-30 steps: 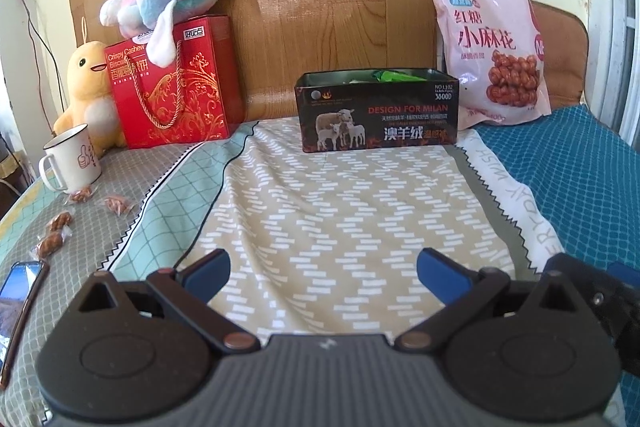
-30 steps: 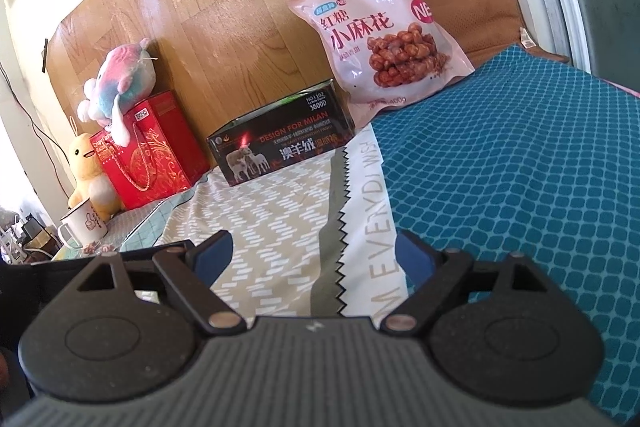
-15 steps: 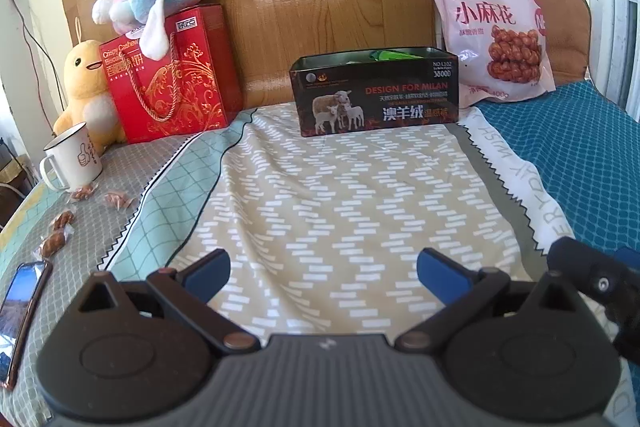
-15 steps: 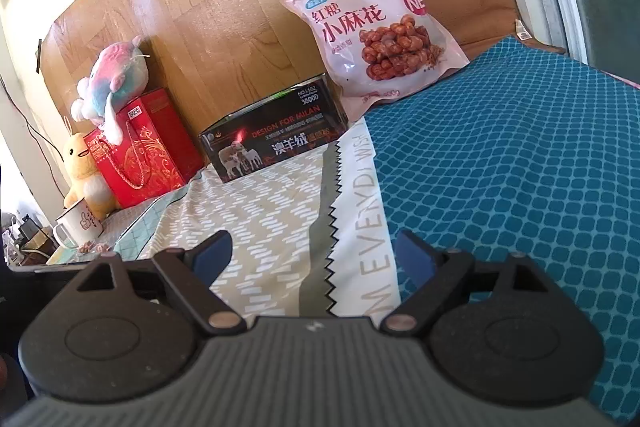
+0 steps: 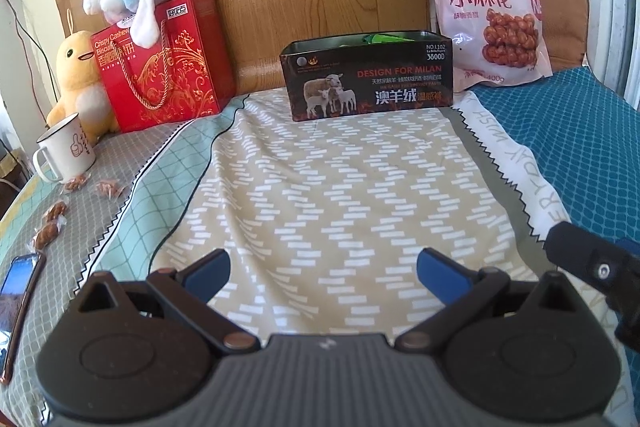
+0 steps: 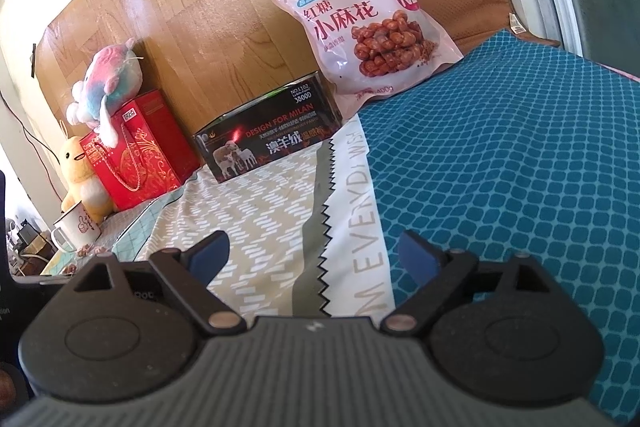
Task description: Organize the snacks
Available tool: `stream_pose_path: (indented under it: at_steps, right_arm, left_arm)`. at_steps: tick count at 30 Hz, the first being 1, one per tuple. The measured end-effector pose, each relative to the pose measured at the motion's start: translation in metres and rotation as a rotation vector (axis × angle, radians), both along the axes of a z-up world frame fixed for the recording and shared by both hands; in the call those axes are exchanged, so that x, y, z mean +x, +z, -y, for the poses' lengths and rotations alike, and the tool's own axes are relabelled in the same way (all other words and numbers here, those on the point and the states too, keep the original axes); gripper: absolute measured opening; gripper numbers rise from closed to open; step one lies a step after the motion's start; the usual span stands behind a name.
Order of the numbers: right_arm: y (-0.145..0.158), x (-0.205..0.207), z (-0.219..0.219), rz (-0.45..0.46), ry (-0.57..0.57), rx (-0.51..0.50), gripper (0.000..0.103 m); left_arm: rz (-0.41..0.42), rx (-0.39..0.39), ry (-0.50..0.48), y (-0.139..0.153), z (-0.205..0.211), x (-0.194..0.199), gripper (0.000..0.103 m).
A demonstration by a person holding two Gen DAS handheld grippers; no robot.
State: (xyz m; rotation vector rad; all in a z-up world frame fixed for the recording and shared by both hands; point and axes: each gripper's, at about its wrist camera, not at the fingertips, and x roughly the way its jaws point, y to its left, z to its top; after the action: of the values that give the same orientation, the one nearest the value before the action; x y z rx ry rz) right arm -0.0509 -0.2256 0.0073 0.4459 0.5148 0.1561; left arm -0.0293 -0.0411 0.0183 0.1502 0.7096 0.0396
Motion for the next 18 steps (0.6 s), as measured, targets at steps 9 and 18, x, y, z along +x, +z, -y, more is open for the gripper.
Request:
stream_pose_path:
  at_steps: [9, 18]
  right_arm:
    - [-0.0005, 0.0015, 0.0002, -0.002, 0.004, -0.004, 0.094]
    - [-0.0025, 0.005, 0.0018, -0.007, 0.017, -0.004, 0.095]
  left_arm:
    - [-0.006, 0.001, 0.003, -0.0007, 0.0, 0.0009, 0.103]
    - [-0.034, -0.01, 0.004, -0.0056, -0.0014, 0.0043, 0.103]
